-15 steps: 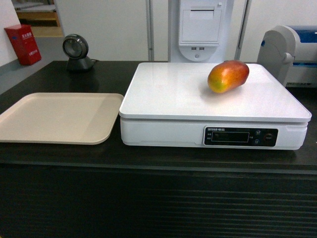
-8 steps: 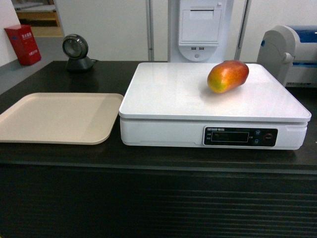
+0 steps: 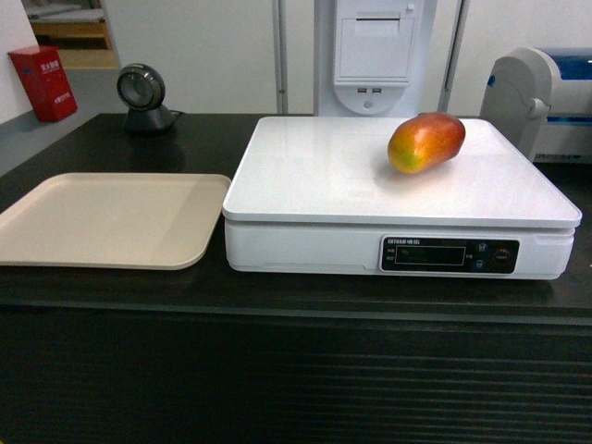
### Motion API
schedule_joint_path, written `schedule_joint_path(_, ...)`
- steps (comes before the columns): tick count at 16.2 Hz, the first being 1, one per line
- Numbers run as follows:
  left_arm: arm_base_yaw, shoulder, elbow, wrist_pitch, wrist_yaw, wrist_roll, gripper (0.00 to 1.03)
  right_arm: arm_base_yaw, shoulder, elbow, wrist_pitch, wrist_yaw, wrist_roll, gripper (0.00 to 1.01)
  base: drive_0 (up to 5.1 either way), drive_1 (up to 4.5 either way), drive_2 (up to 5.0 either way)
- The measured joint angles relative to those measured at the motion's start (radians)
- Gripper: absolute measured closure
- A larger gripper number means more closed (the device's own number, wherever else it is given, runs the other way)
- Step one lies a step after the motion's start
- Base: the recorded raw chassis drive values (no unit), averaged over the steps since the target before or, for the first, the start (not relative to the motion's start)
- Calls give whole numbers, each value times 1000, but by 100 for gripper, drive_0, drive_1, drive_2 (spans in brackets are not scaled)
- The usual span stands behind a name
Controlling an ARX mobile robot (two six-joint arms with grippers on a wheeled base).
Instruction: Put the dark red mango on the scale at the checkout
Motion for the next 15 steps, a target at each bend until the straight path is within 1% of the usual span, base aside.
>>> schedule_joint_path(1, 0, 6, -19, 48, 0, 0, 101, 0, 0, 0, 0, 0, 0, 3, 0, 0, 0)
schedule_joint_path(2, 0, 3, -28, 59, 0, 0, 101, 0, 0, 0, 0, 0, 0, 3, 0, 0, 0)
schedule_joint_path(4, 0, -18, -39, 21, 0, 0, 101, 0, 0, 0, 0, 0, 0, 3, 0, 0, 0)
schedule_joint_path(11, 0, -266, -39, -214, 0, 0, 101, 0, 0, 0, 0, 0, 0, 3, 0, 0, 0)
schedule_joint_path(15, 0, -351, -39, -298, 0, 0, 101, 0, 0, 0, 0, 0, 0, 3, 0, 0, 0)
